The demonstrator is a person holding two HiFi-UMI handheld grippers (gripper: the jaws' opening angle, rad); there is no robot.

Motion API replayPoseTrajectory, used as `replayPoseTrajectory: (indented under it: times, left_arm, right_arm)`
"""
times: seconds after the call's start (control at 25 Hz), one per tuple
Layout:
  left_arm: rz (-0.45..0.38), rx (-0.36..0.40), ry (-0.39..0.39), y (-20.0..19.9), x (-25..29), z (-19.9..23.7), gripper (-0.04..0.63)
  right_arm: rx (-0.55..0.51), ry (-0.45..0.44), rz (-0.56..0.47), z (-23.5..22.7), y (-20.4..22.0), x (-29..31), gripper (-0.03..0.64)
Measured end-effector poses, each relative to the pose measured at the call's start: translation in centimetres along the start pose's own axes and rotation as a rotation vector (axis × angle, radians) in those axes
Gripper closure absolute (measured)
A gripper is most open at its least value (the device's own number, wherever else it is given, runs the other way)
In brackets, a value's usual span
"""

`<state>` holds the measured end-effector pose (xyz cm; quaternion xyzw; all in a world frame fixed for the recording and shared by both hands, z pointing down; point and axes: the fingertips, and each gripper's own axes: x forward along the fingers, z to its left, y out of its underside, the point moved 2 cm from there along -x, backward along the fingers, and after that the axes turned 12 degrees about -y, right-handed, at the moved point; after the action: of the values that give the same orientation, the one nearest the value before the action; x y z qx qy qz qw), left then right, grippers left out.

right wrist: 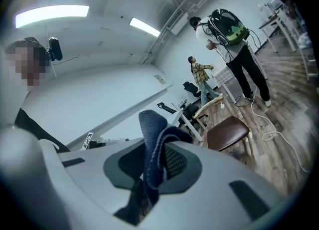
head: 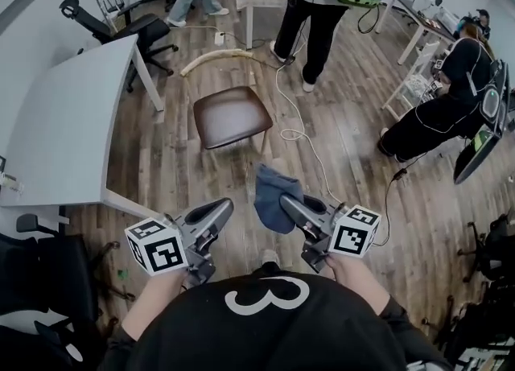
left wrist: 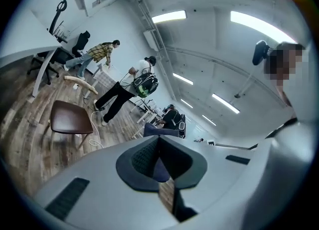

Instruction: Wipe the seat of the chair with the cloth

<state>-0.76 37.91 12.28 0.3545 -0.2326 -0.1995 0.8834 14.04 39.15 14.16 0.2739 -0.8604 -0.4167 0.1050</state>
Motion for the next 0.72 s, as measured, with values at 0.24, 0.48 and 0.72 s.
replayPoseTrajectory:
  times: [0.24,0.48,0.72]
  left_arm:
    - [0.052,-0.098,-0.065,-0.2,8.9,2.5,0.583]
    - [0.038,-0.173,-0.093,-1.5,13.5,4.5,0.583]
    - [0.04,-0.252,-0.134,-3.1,15.3,10.4,0.583]
  right_arm:
    - [0.091,0.047,0.046,-8.3,-1.8,-4.0,0.563]
    - [0.122,0.091,0.077,-14.4,-3.9,-4.7,0.563]
    - [0.135,0.081,0.138,-18.8,-5.0,0.8,0.563]
